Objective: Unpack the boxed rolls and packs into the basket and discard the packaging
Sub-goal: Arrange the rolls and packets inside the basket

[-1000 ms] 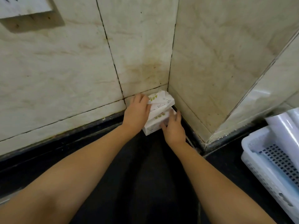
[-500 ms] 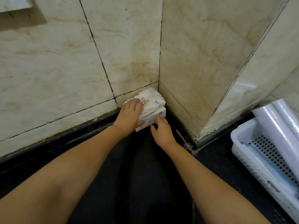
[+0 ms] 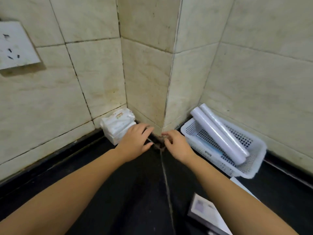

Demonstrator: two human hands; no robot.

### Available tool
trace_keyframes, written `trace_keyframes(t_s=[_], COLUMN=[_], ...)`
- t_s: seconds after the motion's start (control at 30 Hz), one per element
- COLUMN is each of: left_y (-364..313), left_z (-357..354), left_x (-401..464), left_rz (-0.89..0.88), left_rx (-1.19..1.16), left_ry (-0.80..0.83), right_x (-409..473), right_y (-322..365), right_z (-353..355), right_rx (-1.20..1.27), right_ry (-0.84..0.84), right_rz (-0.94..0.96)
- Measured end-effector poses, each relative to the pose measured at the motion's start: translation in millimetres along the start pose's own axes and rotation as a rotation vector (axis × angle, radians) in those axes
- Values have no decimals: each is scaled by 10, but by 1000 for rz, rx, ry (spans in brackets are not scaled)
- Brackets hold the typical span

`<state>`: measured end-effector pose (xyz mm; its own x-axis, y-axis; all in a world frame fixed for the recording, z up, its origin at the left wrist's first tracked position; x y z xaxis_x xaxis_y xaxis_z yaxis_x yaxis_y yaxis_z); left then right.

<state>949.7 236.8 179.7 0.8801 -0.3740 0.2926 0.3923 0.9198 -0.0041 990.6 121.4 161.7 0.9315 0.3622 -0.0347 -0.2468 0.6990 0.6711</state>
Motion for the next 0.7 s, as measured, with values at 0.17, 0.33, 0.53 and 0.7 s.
trace_keyframes(t_s=[0.17, 0.33, 0.53, 0.7], left_y=[-731, -1225, -1322, -1421], left_z=[-178, -592, -1179, -1891], left_x=[316, 810, 1587, 1911], left_rz=[-124, -181, -41, 46], left_rx=[-126, -236, -441, -378], left_ry=[52, 167, 269, 673], right_x=[-431, -502, -115, 127], right_y=[-680, -1615, -2418, -2712], right_z=[634, 1121, 1085, 745], right_rx=[-43, -45, -158, -152], right_ry=[-115, -137, 38, 235], right_rz=[-147, -341, -403, -435])
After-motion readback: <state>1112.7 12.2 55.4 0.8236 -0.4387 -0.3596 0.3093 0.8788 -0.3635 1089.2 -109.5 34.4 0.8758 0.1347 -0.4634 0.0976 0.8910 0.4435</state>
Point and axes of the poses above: each hand's wrist, its own x-axis towards the middle knuckle, its own z-axis out of the back of the hand, y = z × x, the point moved 10 cm from there along x, towards the middle knuckle, and after that the axes turned 7 degrees about -z, right-handed, at the moved point
